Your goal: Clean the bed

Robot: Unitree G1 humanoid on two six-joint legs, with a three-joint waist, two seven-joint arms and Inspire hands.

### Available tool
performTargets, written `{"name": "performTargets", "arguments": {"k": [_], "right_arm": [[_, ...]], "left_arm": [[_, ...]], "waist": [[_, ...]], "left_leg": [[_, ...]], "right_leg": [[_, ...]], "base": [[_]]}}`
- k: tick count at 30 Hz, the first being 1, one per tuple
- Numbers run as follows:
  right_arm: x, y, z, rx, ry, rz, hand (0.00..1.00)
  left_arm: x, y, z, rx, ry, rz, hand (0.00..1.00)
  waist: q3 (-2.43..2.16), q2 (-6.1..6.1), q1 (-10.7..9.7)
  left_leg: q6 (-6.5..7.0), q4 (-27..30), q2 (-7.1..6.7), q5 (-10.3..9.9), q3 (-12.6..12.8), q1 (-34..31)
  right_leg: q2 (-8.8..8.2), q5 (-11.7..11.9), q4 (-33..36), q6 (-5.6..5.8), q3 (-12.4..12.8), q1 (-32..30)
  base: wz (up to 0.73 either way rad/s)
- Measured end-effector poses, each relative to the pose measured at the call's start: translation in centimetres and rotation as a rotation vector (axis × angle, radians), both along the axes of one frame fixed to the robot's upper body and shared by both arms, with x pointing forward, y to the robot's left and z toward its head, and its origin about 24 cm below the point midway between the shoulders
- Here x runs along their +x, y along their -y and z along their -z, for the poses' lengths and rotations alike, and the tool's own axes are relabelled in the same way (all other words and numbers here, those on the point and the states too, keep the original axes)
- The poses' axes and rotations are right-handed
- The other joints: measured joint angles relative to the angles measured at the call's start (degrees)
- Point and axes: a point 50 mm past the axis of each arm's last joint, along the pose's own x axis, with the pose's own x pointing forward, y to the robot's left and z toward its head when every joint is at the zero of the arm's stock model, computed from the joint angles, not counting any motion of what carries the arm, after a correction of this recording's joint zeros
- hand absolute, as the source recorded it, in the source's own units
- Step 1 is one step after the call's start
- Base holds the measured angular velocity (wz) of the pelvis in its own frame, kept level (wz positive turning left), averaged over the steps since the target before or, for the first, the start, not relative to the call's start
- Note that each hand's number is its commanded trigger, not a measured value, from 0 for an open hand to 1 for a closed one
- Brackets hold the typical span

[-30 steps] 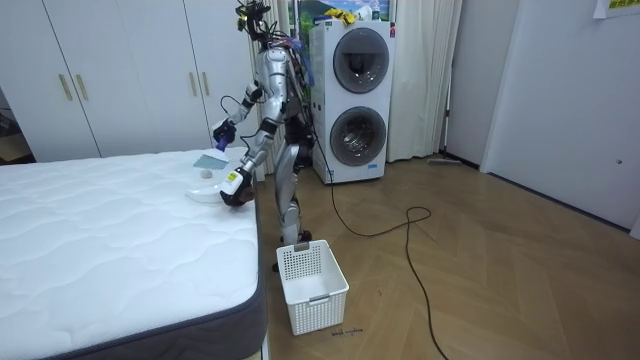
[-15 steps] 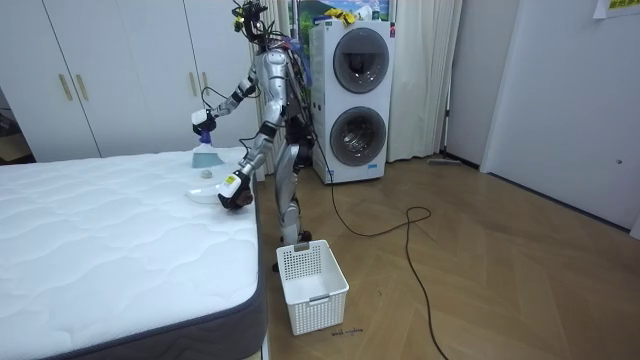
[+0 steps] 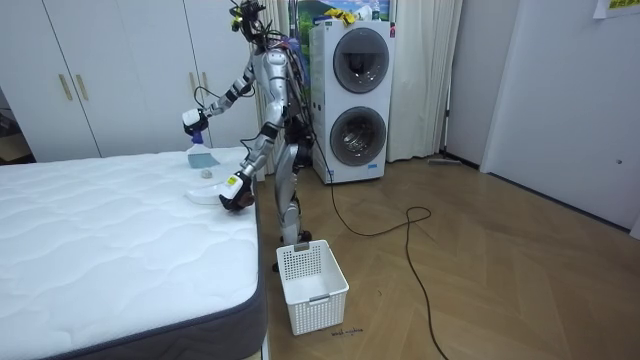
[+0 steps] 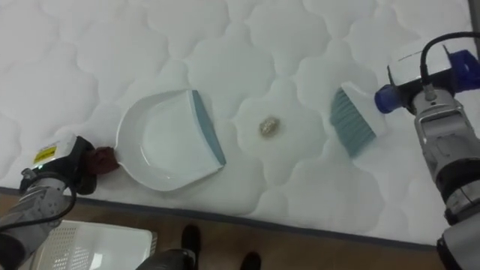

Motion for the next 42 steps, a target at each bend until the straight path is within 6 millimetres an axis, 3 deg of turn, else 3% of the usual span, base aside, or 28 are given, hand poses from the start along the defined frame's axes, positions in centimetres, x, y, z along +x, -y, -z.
{"name": "performTargets", "arguments": {"k": [8, 13, 16, 29, 42], "right_arm": [[0.2, -0.7, 0.5, 0.02, -0.002, 0.001, 1.0], [0.4, -1.2, 0.4, 0.054, -0.004, 0.028, 1.0], [0.4, -1.4, 0.9, 0.123, -0.021, 0.087, 1.0], [1.0, -4.1, 2.2, 0.343, -0.078, 0.11, 1.0], [0.8, -5.7, 3.0, 0.395, -0.107, 0.065, 1.0]], "left_arm": [[0.0, -0.2, 0.0, -0.011, -0.022, -0.015, 1.0], [0.0, -0.3, 0.1, -0.017, -0.034, -0.016, 1.0], [0.0, 0.3, 0.3, -0.029, -0.044, -0.016, 1.0], [0.5, 1.3, 0.3, -0.041, -0.051, 0.008, 1.0], [0.8, 1.6, 0.2, -0.052, -0.06, 0.03, 1.0]], "waist": [[0.01, 0.03, 0.1], [0.06, 0.17, 0.0], [0.13, 0.97, -0.2], [-0.03, 3.25, 0.2], [-0.03, 3.29, -0.3]], "left_leg": [[-0.12, -0.8, 0.41, 0.1, 0.0, 0.7], [-0.15, -0.9, 0.38, 0.1, -0.2, 0.9], [-0.2, -0.9, 0.18, 0.0, -1.1, 1.4], [-0.26, -0.8, 0.11, 0.1, -1.5, 0.5], [-0.38, -1.0, 0.28, 0.1, -1.1, 1.0]], "right_leg": [[0.61, 1.1, -2.5, -0.07, -0.8, 1.5], [0.29, 1.1, -2.7, -0.14, -2.8, 1.9], [0.38, 1.3, -3.8, -0.16, -3.7, 3.3], [0.39, 1.3, -3.5, -0.15, -3.8, 2.3], [0.37, 1.3, -3.1, -0.18, -3.6, 2.2]], "base": [[-0.01], [0.01], [0.12], [0.0], [-0.01]]}}
